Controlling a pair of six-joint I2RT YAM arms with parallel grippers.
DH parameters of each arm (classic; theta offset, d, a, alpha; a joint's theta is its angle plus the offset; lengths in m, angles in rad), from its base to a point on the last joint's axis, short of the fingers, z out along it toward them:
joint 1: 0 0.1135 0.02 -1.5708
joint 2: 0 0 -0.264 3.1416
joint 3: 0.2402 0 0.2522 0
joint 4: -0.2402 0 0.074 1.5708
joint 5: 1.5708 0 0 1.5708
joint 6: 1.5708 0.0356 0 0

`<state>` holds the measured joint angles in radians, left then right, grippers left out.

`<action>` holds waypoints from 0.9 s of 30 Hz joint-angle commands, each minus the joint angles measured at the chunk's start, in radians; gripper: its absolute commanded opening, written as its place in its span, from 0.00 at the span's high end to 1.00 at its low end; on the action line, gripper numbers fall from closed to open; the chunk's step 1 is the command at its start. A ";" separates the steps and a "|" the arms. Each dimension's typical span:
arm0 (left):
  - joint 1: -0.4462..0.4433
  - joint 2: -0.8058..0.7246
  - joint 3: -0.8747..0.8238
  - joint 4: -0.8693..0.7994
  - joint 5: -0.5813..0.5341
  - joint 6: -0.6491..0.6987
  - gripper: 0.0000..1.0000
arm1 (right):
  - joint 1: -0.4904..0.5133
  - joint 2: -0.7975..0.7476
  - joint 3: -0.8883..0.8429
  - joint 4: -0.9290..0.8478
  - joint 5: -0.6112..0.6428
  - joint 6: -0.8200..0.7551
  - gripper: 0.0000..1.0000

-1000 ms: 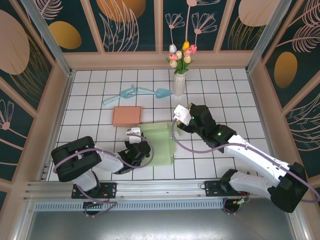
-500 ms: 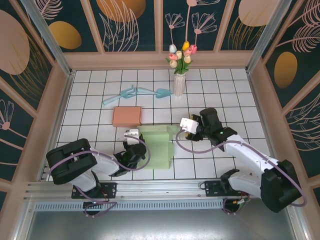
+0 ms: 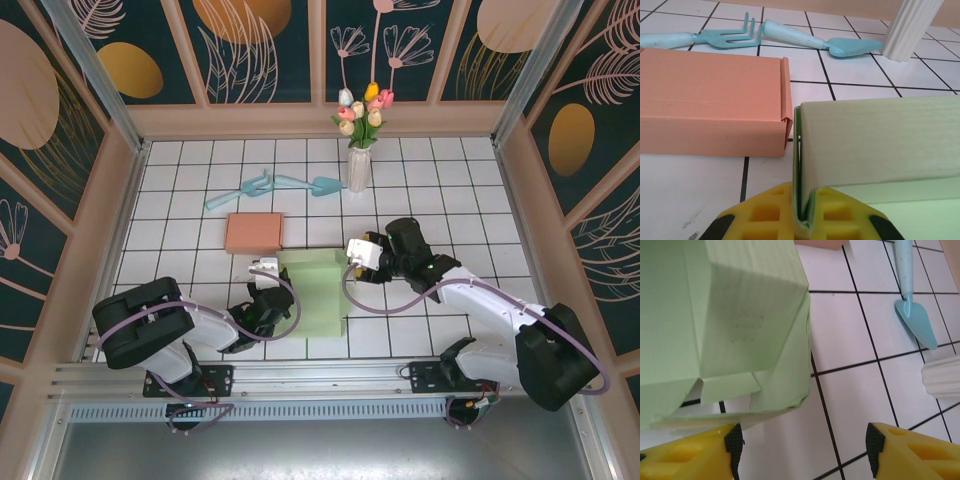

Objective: Fold the paper box

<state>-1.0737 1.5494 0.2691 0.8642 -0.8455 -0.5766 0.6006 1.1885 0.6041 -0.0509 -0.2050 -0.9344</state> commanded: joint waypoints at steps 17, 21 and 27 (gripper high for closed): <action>-0.001 0.043 0.031 0.026 -0.006 0.004 1.00 | 0.038 0.043 -0.008 0.061 -0.085 0.093 0.37; -0.001 0.044 0.033 0.022 -0.009 -0.005 1.00 | 0.046 0.055 -0.023 0.107 -0.078 0.156 0.42; -0.002 0.044 0.048 -0.004 -0.013 -0.027 1.00 | 0.092 0.099 0.001 0.151 -0.024 0.323 0.53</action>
<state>-1.0737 1.5833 0.2909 0.8696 -0.8501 -0.5808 0.6636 1.2629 0.5934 0.0357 -0.2371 -0.7284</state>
